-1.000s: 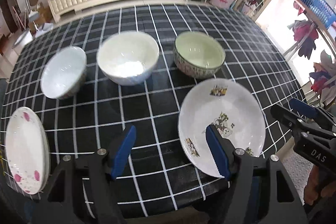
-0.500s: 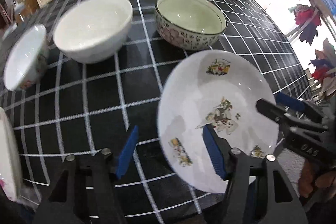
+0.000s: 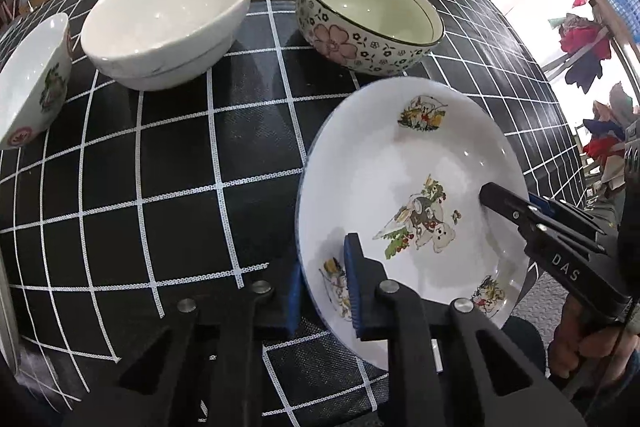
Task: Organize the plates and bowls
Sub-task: 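Carry the cartoon-print plate and lower it onto the pink-petal plate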
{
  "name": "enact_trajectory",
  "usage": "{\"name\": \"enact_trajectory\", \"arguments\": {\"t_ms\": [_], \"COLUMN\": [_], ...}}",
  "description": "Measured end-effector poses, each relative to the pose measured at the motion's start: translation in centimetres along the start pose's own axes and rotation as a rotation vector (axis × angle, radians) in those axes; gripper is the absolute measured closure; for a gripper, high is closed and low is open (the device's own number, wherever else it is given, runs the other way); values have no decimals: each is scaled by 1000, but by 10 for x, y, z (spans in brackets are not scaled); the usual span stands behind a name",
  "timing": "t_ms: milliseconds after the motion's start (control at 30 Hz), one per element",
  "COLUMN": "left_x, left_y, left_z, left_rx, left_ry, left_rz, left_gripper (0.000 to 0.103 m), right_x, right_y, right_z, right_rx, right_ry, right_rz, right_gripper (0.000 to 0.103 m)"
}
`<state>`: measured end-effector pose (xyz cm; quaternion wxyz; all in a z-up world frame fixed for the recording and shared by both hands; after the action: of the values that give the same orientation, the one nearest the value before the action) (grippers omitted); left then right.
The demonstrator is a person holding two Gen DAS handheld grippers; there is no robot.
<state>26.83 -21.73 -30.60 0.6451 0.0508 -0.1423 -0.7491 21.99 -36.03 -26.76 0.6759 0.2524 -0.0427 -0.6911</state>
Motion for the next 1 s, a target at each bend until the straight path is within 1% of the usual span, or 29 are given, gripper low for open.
{"name": "enact_trajectory", "arguments": {"t_ms": [67,133,167,300,467,500,533,700,833,867,900,1000], "left_x": [0,-1,-3,-13,-25,-17,-19,-50,-78,-88,-106,-137], "left_y": [-1,-1,-1,-2,-6,-3,-3,-9,-16,-19,-26,-39], "left_z": [-1,2,5,23,53,55,61,90,112,117,126,138], "left_rx": [1,-7,0,27,75,81,89,127,156,163,168,180], "left_ry": [-9,-16,-23,-23,-1,5,11,24,48,58,60,74], "left_rz": [-3,4,9,9,3,5,9,49,97,115,128,179], "left_gripper": [86,85,85,86,86,86,86,85,85,85,85,85], "right_x": [-1,-7,-10,-17,-43,-50,-57,-95,-133,-139,-148,-175], "right_y": [1,4,4,5,11,11,12,16,18,19,19,19], "right_z": [3,8,12,25,37,39,41,48,48,47,45,39], "right_rx": [5,22,29,50,72,78,83,104,93,92,92,82], "right_ry": [-32,-60,-60,-23,6,10,12,44,66,71,78,103], "right_rz": [1,32,39,29,40,48,58,103,152,158,170,207], "right_gripper": [76,77,78,80,80,81,81,82,82,82,82,82]}}
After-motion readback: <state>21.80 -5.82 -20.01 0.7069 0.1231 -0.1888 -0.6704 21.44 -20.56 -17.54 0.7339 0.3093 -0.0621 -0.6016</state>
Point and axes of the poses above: each gripper's, at about its wrist camera, not at the fingertips, and z roughly against the way its jaws point, x to its right, y to its top, the point moved 7 cm from there along -z, roughly the way its jaws point, and after that the axes turned 9 degrees about y, right-handed, at the moved point
